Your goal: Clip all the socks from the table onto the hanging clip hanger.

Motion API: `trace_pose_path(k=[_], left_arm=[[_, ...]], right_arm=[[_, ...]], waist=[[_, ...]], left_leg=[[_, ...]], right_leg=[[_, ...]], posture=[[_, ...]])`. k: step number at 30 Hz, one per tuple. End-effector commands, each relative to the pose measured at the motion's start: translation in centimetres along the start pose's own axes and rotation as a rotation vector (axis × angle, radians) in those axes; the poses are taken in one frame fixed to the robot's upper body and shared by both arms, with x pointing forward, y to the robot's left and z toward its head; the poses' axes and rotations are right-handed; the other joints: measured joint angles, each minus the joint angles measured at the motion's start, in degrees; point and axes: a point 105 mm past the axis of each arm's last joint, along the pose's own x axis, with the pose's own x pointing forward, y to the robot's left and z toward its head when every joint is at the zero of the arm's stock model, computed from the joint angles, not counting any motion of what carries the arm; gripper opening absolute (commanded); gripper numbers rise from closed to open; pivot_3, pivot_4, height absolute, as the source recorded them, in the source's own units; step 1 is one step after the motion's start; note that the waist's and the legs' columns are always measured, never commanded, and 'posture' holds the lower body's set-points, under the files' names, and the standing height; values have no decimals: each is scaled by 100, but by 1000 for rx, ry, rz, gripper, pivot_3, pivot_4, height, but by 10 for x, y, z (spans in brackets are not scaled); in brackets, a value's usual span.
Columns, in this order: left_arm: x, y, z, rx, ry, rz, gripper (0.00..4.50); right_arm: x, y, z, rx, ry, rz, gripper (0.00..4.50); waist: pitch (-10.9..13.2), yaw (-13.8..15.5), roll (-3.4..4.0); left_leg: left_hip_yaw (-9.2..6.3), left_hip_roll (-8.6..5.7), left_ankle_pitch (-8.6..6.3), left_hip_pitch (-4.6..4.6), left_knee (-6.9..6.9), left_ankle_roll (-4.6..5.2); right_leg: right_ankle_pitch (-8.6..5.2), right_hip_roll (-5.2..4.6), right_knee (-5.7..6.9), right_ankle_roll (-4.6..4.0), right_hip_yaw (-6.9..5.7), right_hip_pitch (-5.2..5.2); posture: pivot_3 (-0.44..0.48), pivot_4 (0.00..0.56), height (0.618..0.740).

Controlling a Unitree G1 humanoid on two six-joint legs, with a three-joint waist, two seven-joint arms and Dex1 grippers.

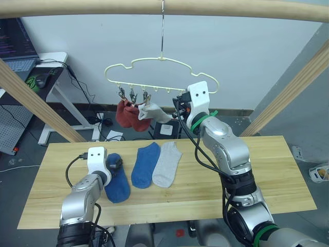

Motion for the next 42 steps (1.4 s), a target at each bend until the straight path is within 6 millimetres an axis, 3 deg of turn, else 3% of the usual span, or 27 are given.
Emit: trace_pose_path(k=[1,9,14,19,27,42], left_arm=[[-1,1,-5,6,18,2,2162],[-8,-3,8,51,-53,-22,8],[-23,-28,41,176,-245,-119,0],[-51,-76,85,373,-548,-310,0],[-62,-128,98,464,-726,-505,0],[-44,-178,115,466,-891,-554,0]], right_arm=[[-3,5,12,0,-52,16,242],[-3,5,12,3,-53,18,242],[-4,4,15,12,-61,16,242],[-7,6,23,49,-79,23,242],[-15,11,35,124,-105,57,242],[-25,33,46,221,-112,168,242]], waist=[[0,0,0],[0,-6,0],[1,-5,1],[4,4,3],[5,-13,4],[6,-34,7]], left_leg=[[0,0,0,0,0,0],[0,2,0,0,-3,0],[-3,7,0,-6,-7,-1],[-4,8,0,-10,-8,-1],[-3,0,-2,-22,-10,2],[-12,1,-7,-74,-5,12]], right_leg=[[0,0,0,0,0,0],[0,-1,-4,0,2,0],[0,-11,-10,0,6,-2],[0,-35,-13,-1,6,-2],[0,-32,-30,0,4,-4],[2,-1,-64,2,-6,-29]], posture=[[-109,275,740],[-105,273,740],[-111,271,740],[-121,269,740],[-142,265,740],[-180,266,740]])
